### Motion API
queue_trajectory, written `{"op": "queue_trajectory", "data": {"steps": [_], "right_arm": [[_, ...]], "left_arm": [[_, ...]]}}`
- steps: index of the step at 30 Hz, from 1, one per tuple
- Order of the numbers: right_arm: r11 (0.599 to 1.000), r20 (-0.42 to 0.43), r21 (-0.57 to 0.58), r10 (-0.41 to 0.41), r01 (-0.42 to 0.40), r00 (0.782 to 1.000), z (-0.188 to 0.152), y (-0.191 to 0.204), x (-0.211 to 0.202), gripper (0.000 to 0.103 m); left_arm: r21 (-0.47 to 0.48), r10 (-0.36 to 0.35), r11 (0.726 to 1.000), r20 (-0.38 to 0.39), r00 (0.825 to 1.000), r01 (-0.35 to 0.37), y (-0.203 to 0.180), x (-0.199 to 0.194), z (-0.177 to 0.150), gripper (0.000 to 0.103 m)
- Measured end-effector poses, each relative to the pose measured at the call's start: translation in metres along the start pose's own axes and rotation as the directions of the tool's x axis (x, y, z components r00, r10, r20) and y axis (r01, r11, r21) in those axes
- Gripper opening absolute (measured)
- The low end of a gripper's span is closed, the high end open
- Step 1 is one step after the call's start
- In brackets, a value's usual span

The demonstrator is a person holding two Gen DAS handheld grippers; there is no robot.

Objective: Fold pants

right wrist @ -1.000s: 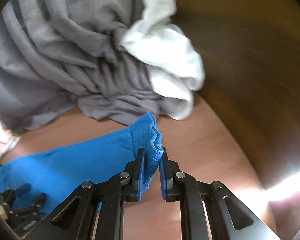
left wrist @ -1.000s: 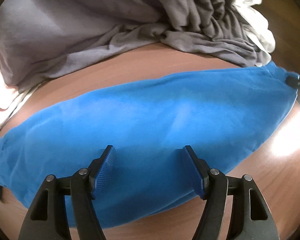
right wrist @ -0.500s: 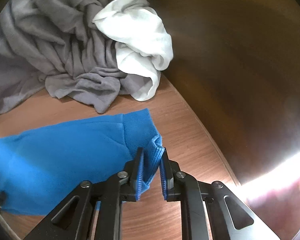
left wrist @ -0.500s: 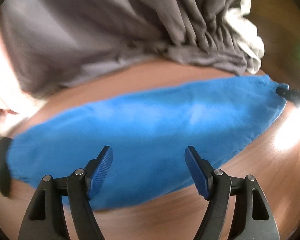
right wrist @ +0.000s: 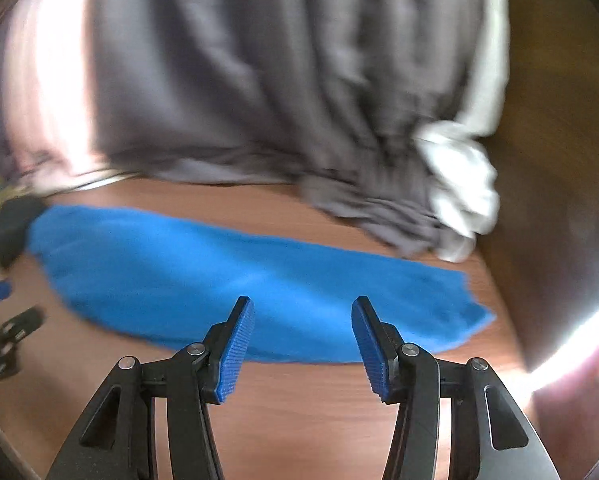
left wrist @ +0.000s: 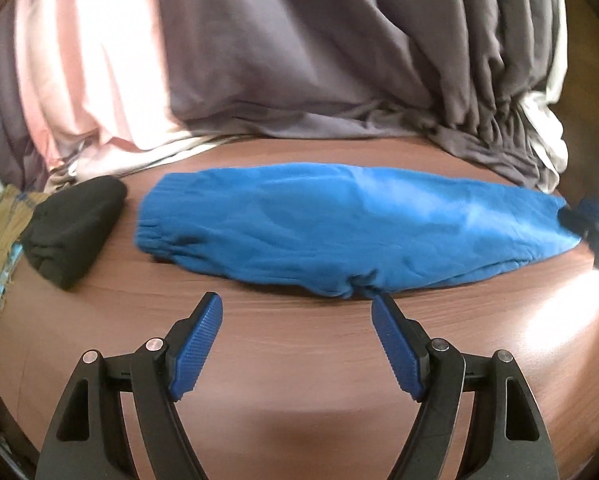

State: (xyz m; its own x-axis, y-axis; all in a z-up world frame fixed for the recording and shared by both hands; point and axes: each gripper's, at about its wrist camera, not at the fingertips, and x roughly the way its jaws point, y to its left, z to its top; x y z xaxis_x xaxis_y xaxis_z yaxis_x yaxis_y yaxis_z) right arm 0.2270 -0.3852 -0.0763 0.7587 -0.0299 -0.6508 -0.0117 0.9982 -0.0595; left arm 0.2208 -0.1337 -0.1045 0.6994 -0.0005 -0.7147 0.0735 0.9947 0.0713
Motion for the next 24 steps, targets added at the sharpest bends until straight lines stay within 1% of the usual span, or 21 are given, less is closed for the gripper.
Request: {"op": "queue_trajectory", "data": {"steps": [3, 5, 8, 10, 13, 14, 17, 19, 21, 22, 24], "right_arm": [[0.995, 0.01, -0.05, 0.092, -0.091, 0.996, -0.002, 0.039, -0.011, 0.052], [0.983, -0.005, -0.071, 0.17, -0.17, 0.985, -0.005, 0.064, -0.013, 0.052], [0.957, -0.034, -0.107, 0.266, -0.268, 0.963, -0.012, 0.099, -0.012, 0.052], [0.939, -0.051, -0.133, 0.312, -0.316, 0.949, -0.016, 0.122, -0.008, 0.051], [0.915, -0.102, -0.176, 0.351, -0.364, 0.931, -0.024, 0.156, 0.005, 0.04], [0.907, -0.118, -0.188, 0.361, -0.378, 0.925, -0.026, 0.166, 0.011, 0.039], [0.903, -0.156, -0.192, 0.359, -0.385, 0.92, -0.029, 0.185, 0.03, 0.036], [0.912, -0.174, -0.174, 0.343, -0.372, 0.923, -0.029, 0.191, 0.042, 0.034], [0.927, -0.177, -0.166, 0.307, -0.336, 0.935, -0.026, 0.193, 0.055, 0.034], [0.931, -0.176, -0.16, 0.301, -0.329, 0.937, -0.024, 0.194, 0.058, 0.034], [0.937, -0.175, -0.165, 0.28, -0.308, 0.944, -0.021, 0.198, 0.062, 0.034]], "left_arm": [[-0.015, -0.021, 1.0, 0.008, 1.0, 0.021, 0.02, -0.007, -0.003, 0.077], [-0.013, -0.007, 1.0, 0.008, 1.0, 0.007, 0.033, -0.008, -0.005, 0.077], [-0.003, 0.017, 1.0, 0.0, 1.0, -0.017, 0.058, -0.007, -0.01, 0.077], [0.01, 0.033, 0.999, -0.001, 0.999, -0.033, 0.074, -0.004, -0.012, 0.077], [0.02, 0.048, 0.999, 0.003, 0.999, -0.048, 0.101, 0.003, -0.015, 0.077], [0.021, 0.041, 0.999, 0.006, 0.999, -0.042, 0.108, 0.005, -0.015, 0.077], [0.024, 0.033, 0.999, 0.0, 0.999, -0.033, 0.134, 0.018, -0.013, 0.077], [0.035, 0.024, 0.999, 0.001, 1.0, -0.024, 0.148, 0.027, -0.011, 0.076], [0.063, 0.011, 0.998, 0.007, 1.0, -0.011, 0.156, 0.037, -0.009, 0.075], [0.073, 0.005, 0.997, 0.009, 1.0, -0.005, 0.16, 0.042, -0.007, 0.074], [0.088, -0.019, 0.996, 0.007, 1.0, 0.018, 0.166, 0.055, -0.002, 0.069]]}}
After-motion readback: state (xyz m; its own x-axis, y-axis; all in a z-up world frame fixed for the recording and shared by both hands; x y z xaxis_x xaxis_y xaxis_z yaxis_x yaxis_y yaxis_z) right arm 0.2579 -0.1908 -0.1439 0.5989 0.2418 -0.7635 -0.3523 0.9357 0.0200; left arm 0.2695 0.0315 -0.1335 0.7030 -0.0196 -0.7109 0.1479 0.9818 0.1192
